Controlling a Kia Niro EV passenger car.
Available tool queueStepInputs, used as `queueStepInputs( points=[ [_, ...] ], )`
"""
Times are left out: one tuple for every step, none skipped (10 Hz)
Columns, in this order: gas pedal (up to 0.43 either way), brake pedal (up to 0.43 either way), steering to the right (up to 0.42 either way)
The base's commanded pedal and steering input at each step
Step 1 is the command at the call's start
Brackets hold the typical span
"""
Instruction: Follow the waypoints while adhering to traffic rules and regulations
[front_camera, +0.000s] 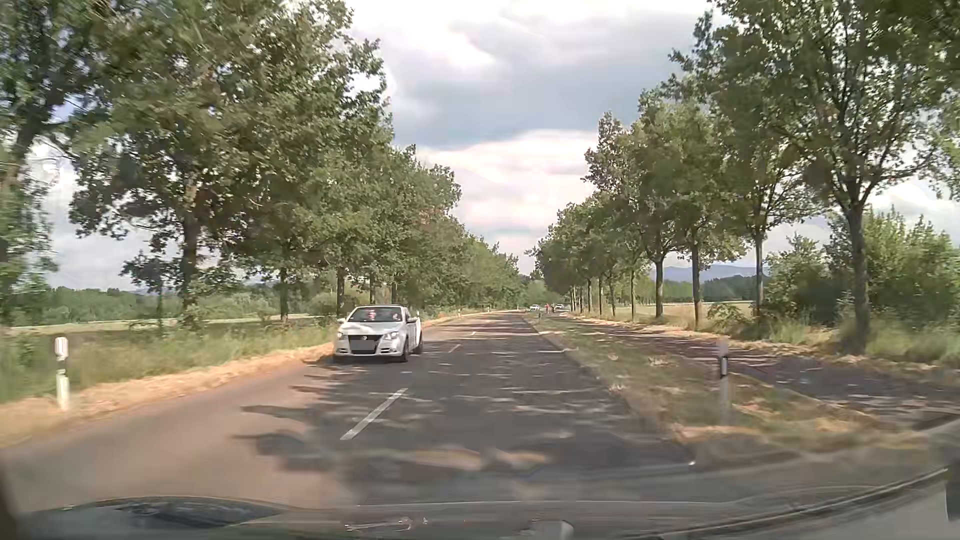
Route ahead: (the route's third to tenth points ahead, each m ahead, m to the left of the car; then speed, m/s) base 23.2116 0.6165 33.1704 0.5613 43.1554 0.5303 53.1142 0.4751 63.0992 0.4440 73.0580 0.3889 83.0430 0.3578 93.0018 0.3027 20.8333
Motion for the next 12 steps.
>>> queueStepInputs(
  points=[
    [0.287,0.000,-0.001],
    [0.287,0.000,0.000],
    [0.287,0.000,0.000],
    [0.287,0.000,0.000],
    [0.287,0.000,0.000],
    [0.287,0.000,0.000],
    [0.287,0.000,0.000],
    [0.287,0.000,0.000],
    [0.287,0.000,0.001],
    [0.287,0.000,0.001],
    [0.287,0.000,0.001],
    [0.287,0.000,0.001]
  ],
)
